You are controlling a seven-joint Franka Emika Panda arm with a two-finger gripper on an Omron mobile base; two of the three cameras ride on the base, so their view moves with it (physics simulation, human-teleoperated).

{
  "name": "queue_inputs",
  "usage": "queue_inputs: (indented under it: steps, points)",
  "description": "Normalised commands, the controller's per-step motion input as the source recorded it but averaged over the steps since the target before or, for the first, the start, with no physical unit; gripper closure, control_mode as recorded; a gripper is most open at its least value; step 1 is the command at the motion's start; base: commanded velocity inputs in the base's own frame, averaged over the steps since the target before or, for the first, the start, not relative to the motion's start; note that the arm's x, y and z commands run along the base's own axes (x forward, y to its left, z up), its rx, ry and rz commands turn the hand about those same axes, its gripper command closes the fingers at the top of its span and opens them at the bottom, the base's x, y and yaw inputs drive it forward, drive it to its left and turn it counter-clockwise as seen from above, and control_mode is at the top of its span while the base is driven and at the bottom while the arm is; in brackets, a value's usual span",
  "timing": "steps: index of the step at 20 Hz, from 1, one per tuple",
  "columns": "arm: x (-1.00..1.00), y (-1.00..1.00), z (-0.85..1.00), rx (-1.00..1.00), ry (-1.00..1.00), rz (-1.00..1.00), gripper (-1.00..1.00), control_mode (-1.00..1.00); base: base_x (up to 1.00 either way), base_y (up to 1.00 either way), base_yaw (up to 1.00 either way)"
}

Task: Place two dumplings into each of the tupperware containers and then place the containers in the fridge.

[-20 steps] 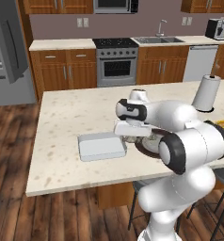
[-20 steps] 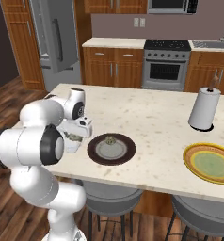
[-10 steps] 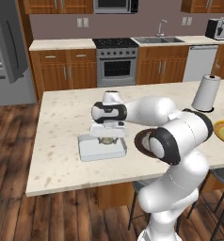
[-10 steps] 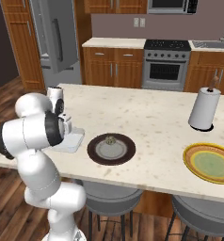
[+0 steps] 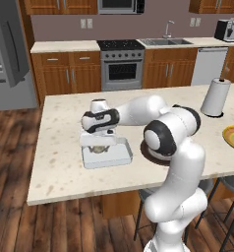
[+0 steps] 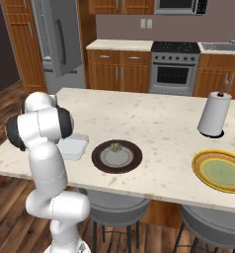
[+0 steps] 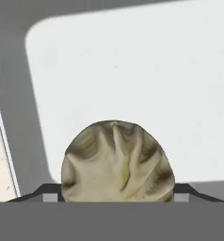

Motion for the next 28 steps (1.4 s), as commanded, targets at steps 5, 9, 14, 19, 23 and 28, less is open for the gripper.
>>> queue_inputs:
  steps: [5,9,14,19,23,28]
  points:
    - [0.25,0.01,-0.65,0.00,0.00,0.00,1.00,-1.00,0.00,0.00,0.00]
    - [0.05,0.04,-0.34,0.00,0.00,0.00,1.00,-1.00,0.00,0.00,0.00]
    - [0.00,0.03,-0.05,0.00,0.00,0.00,-1.00,-1.00,0.00,0.00,0.00]
    - [0.04,0.00,0.04,0.00,0.02,0.00,-1.00,-1.00,0.00,0.00,0.00]
    - [0.00,-0.08,0.37,0.00,0.00,0.00,-1.00,-1.00,0.00,0.00,0.00]
    - [-0.01,-0.18,0.48,0.00,0.00,0.00,-1.00,-1.00,0.00,0.00,0.00]
